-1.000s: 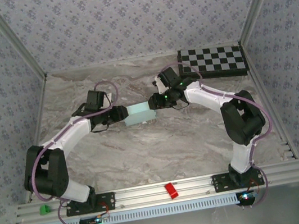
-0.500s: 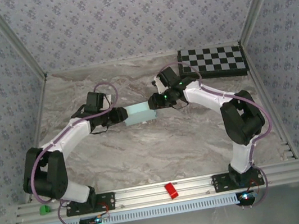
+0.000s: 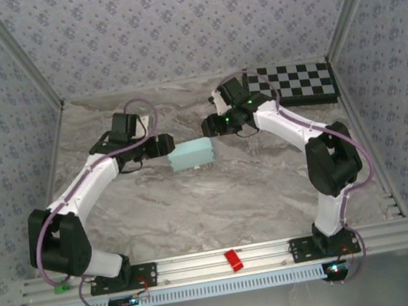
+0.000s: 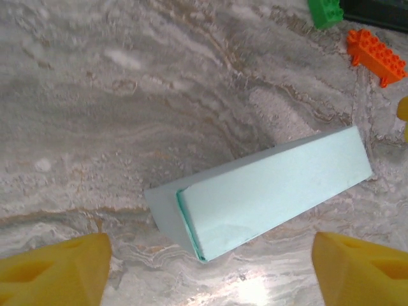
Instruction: Fold the paper box
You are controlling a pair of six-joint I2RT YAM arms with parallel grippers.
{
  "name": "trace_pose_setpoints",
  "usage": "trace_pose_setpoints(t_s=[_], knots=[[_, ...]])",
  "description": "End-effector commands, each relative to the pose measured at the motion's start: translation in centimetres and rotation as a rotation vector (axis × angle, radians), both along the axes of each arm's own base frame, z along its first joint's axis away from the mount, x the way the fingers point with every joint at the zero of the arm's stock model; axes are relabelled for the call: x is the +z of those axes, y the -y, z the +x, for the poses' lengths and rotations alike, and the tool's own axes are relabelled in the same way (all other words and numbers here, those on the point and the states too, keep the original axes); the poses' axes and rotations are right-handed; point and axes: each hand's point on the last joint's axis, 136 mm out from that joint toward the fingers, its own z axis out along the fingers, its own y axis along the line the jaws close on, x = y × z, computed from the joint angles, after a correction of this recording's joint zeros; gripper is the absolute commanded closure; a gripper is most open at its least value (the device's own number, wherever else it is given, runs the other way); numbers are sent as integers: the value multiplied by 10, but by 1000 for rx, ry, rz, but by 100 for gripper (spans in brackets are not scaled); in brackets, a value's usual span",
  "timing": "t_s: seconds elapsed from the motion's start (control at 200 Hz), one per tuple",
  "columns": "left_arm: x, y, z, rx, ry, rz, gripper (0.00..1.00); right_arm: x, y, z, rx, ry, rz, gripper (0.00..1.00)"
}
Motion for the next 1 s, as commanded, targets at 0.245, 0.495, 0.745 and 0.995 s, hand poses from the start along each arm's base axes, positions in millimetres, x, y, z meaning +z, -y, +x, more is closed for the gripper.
trace_pose_setpoints(t_s=[0.245, 0.495, 0.745, 0.995], knots=[[32, 32, 7, -431, 295, 268, 13, 11, 47, -22, -35, 95, -69, 46], [19, 69, -27, -950, 416, 225, 12, -12, 79, -50, -64, 66, -132, 46], [-4, 75, -22, -1133, 449, 284, 11, -19, 87, -60, -95, 63, -120, 46], [-27, 74, -7, -1170, 419, 348, 11, -20, 88, -59, -106, 62, -114, 46]])
